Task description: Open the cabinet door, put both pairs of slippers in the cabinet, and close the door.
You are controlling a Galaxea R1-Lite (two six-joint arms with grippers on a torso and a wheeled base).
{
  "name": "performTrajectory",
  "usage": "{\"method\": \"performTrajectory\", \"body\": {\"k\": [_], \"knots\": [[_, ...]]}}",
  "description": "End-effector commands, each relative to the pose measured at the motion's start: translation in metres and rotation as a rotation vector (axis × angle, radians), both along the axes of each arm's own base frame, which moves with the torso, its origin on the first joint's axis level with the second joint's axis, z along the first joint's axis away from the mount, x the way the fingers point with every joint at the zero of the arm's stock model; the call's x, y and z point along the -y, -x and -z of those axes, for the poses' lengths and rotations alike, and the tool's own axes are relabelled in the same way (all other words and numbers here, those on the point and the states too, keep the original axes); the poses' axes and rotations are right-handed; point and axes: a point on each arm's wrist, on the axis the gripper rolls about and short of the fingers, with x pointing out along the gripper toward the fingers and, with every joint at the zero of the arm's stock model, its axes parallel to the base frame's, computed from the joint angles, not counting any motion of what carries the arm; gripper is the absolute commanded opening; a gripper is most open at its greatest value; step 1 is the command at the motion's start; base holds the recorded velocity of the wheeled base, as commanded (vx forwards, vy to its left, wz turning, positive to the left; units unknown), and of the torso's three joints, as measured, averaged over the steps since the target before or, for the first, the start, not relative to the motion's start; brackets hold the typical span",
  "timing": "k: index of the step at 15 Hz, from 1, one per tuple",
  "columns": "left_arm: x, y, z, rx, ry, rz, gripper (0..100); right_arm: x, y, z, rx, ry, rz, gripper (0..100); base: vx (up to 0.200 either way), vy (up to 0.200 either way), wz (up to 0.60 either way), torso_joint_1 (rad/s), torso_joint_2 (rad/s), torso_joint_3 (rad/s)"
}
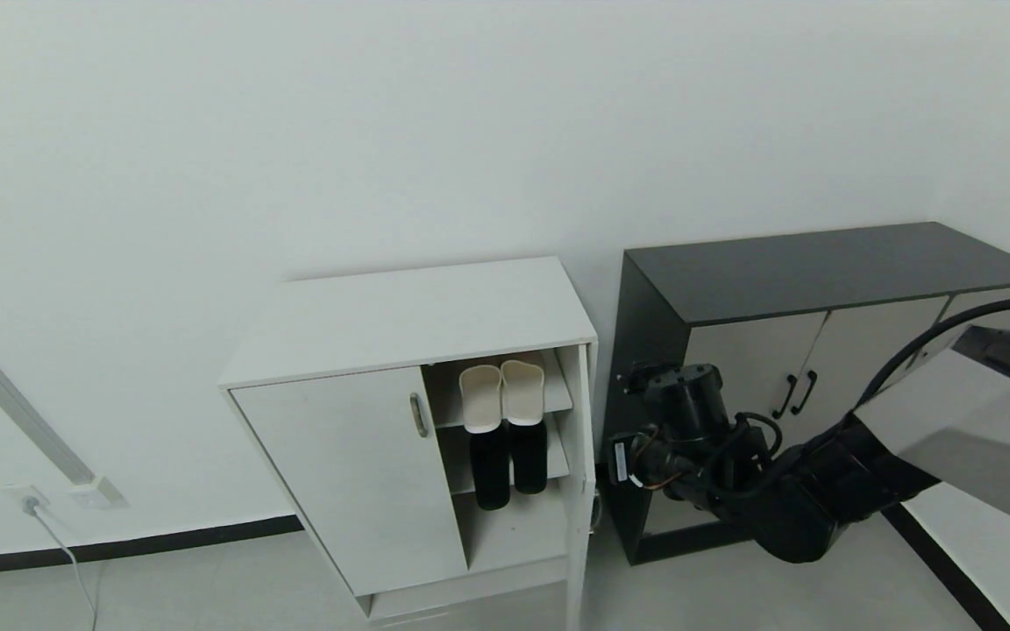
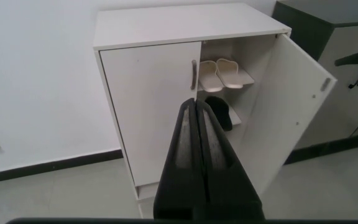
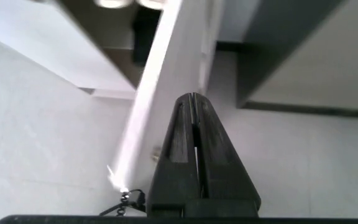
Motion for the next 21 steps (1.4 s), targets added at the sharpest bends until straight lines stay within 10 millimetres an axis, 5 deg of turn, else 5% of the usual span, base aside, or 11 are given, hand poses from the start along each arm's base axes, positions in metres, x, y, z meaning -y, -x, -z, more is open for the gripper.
{"method": "performTrajectory", "body": {"k": [1, 7, 16, 21], "knots": [[0.0, 0.0, 0.0, 0.0, 0.0, 0.0, 0, -0.002, 0.008, -0.012, 0.025, -0.009, -0.019, 0, 0.0, 0.0, 0.0, 0.0, 0.0, 0.0], [0.0, 0.0, 0.0, -0.001, 0.0, 0.0, 0, -0.007, 0.021, -0.011, 0.049, 0.014, -0.071, 0, 0.0, 0.0, 0.0, 0.0, 0.0, 0.0], [0.0, 0.0, 0.0, -0.001, -0.001, 0.0, 0, -0.005, 0.031, -0.009, 0.103, 0.003, -0.143, 0, 0.0, 0.0, 0.4, 0.001, 0.0, 0.002], [0.0, 0.0, 0.0, -0.001, -0.001, 0.0, 0, 0.014, 0.038, -0.014, 0.113, 0.006, -0.122, 0, 0.0, 0.0, 0.0, 0.0, 0.0, 0.0]]}}
